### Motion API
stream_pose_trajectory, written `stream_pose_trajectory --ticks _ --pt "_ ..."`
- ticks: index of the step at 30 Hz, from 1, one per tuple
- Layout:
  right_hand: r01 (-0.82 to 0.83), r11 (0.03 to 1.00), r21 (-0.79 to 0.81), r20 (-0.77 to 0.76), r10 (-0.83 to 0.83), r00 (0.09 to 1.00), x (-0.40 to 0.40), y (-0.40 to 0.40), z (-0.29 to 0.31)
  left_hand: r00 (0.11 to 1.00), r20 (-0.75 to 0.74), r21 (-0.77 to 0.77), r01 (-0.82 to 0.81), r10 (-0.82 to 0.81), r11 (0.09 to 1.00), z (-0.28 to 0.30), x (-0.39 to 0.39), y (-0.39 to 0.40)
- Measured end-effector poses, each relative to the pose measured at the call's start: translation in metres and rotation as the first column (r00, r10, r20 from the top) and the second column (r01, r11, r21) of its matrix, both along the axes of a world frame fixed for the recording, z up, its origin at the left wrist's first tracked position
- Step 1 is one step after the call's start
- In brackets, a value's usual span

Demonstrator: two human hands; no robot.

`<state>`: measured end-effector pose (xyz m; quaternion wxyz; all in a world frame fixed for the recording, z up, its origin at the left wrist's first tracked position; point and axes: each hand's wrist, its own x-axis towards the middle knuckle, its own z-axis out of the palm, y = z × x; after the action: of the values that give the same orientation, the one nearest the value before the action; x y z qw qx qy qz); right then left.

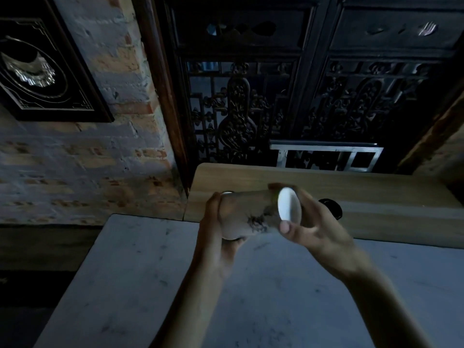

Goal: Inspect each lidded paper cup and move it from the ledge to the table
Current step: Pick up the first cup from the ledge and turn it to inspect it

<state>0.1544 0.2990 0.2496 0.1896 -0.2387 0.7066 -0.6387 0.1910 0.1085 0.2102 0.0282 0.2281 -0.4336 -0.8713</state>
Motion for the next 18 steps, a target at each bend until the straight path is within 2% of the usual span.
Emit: stream_pose_trajectory --ticks 5,7,10,13,15,18 --pt "0.181 0.964 -0.193 -0.029 -0.19 0.981 -0.005 -0.014 0.009 0.984 -0.089 0.196 0.168 -0.153 0.966 0.006 0.003 0.016" --pt "0.241 0.935 -0.259 -0.016 -0.254 0.967 -0.009 -0.019 0.016 0.97 -0.149 0.157 0.213 -0.19 0.964 0.006 0.004 0.023" --pt "0.257 0.915 -0.311 0.015 -0.266 0.964 -0.015 -0.027 0.019 0.963 -0.195 0.072 0.203 -0.185 0.977 0.004 0.005 0.034" --pt "0.297 0.906 -0.302 0.017 -0.306 0.952 -0.016 -0.034 0.019 0.96 -0.219 0.143 0.21 -0.176 0.967 -0.001 0.008 0.042" --pt "0.273 0.921 -0.28 0.024 -0.277 0.96 -0.016 -0.034 0.02 0.963 -0.205 0.22 0.219 -0.175 0.951 -0.001 0.01 0.043" --pt "0.12 0.952 -0.281 0.072 -0.104 0.992 -0.016 -0.027 0.024 0.955 -0.192 0.325 0.28 -0.226 0.903 0.002 0.011 0.039"
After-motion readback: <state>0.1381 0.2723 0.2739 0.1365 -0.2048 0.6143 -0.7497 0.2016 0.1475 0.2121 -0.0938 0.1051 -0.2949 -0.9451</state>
